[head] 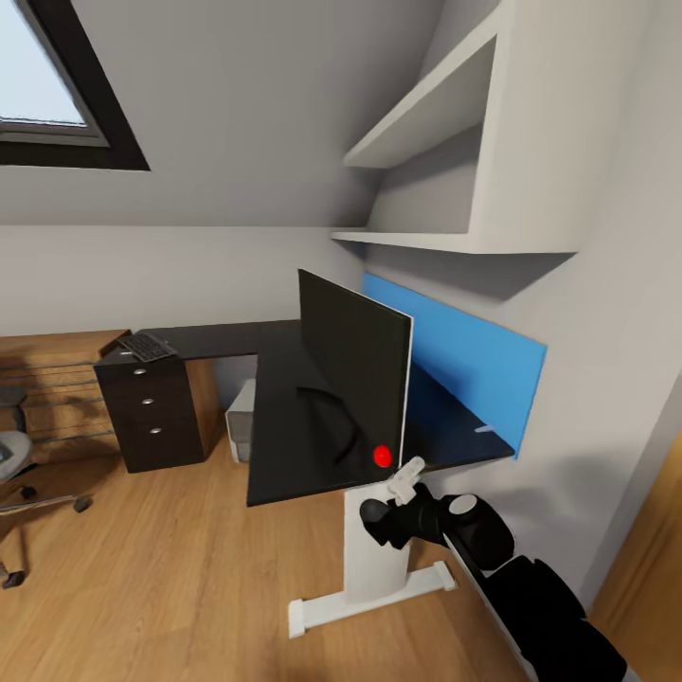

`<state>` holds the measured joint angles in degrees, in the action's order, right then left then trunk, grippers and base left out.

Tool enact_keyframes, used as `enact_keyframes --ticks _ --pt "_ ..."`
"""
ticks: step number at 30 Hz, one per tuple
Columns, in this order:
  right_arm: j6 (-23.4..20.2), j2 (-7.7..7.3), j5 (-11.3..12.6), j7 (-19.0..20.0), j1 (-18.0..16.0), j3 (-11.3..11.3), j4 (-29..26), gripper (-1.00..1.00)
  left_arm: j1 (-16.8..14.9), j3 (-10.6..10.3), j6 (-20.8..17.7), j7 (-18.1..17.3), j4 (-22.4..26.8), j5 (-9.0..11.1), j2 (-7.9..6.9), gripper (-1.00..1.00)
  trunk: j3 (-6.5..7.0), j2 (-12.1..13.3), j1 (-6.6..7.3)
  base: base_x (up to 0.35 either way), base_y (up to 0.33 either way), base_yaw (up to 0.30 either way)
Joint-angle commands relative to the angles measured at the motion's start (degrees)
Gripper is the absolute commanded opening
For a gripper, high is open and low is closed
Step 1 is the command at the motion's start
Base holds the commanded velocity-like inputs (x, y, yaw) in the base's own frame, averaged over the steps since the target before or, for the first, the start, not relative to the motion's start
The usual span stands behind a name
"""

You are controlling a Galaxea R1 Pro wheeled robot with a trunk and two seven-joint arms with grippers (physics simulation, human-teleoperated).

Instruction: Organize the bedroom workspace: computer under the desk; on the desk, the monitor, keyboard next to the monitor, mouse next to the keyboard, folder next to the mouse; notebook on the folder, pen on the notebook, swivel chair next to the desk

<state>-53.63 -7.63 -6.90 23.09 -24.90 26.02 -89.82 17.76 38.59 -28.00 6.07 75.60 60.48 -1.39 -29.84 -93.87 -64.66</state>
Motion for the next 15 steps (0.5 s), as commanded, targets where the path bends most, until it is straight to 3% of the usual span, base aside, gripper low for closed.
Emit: enact_keyframes --ticks 1,11,14,15 --pt "-0.21 -0.02 -0.47 0.29 -0.06 0.18 -0.08 -1.0 0.0 -0.01 -0.22 0.5 0.08 0.61 -0.01 1.0 -0.05 -0.03 0.0 0.0 0.283 0.0" --pt "0.38 -0.05 -0.36 0.29 -0.04 0.23 -0.19 -1.0 -0.04 -0.14 -0.22 0.48 0.08 0.61 -0.01 1.0 -0.05 -0.03 0.0 0.006 0.283 0.0" --pt "0.38 0.04 -0.16 0.29 0.05 0.44 -0.34 -1.0 -0.05 -1.32 -0.18 0.5 0.08 0.58 -0.07 1.0 -0.05 -0.03 0.0 0.097 0.282 0.0" --pt "0.09 0.52 -0.13 0.29 0.09 0.54 -0.36 -1.0 -0.07 -2.58 0.0 0.51 0.07 0.49 -0.14 1.0 -0.05 -0.03 0.0 0.166 0.277 0.0"
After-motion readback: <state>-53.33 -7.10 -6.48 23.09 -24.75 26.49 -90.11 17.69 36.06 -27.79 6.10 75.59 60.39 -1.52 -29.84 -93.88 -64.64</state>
